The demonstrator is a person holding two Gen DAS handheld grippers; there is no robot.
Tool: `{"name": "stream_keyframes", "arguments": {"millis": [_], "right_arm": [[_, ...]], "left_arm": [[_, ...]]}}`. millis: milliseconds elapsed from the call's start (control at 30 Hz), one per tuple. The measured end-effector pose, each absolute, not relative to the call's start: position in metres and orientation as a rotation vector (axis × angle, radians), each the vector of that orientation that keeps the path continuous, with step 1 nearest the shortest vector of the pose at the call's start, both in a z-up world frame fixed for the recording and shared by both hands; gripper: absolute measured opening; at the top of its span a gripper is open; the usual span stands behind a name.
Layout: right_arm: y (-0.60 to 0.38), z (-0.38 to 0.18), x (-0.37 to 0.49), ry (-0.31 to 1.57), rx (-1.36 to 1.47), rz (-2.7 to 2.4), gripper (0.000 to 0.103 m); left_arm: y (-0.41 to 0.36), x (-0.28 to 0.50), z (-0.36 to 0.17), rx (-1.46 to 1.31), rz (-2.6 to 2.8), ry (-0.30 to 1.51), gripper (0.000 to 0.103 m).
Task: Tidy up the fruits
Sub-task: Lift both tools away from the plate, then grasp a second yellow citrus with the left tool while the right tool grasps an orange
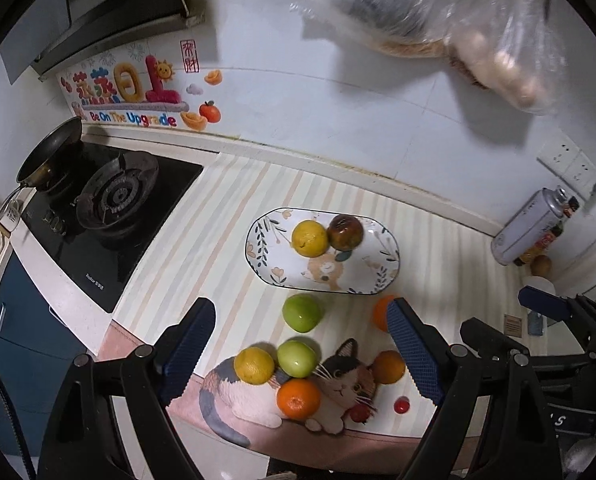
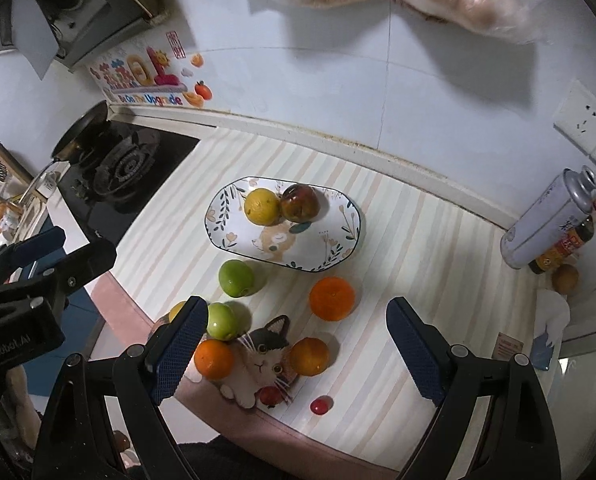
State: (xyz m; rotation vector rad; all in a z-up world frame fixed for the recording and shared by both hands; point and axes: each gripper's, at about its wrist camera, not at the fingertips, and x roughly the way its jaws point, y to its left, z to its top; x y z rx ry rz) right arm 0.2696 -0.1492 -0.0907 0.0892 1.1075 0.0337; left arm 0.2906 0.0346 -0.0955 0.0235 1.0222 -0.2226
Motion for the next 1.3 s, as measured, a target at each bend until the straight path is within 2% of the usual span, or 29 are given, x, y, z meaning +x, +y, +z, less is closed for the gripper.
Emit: {"name": "stream_keyframes", "arguments": {"millis": [333,567,600,633,967,1067,1133,1267,1300], "right_arm": [[-0.152,-0.065,0.246,1.064,0.096,0.050,0.093],[-0.160,-0.080,0.256,1.095,0.161,0.058,0.093],[-0.163,-0.089,0.261,1.116,0.175,0.055,0.093],[-0.167,-0.100,0.265,1.138,0.196,0.054,0.093],[-0.179,-0.257,0.297,1.457,0.318,0.020,0.093],[-0.179,-0.291,0.299,1.514,0.339,0.002,0.089],[-0.179,-0.307,0.300,1.545,0.354,-0.005,0.086],[-0.177,-0.331,0.303,1.594,0.365,-0.012,0.081],[-0.176,-0.335,0.303,1.602,0.365,-0.014,0.081]], "left_arm": [[0.038,0.265,-0.070,0.008,-0.235,0.970,0.088],[0.048,0.276,-0.086,-0.022,-0.216,1.016,0.088],[0.049,0.279,-0.091,-0.019,-0.210,1.025,0.094],[0.051,0.284,-0.100,-0.008,-0.196,1.035,0.103],[0.084,0.324,-0.236,0.039,-0.033,1.306,0.103],[0.096,0.335,-0.274,0.001,-0.019,1.392,0.099],[0.100,0.340,-0.297,-0.030,-0.033,1.452,0.092],[0.098,0.342,-0.327,-0.072,-0.085,1.524,0.090],[0.097,0.341,-0.333,-0.083,-0.092,1.538,0.083]]}}
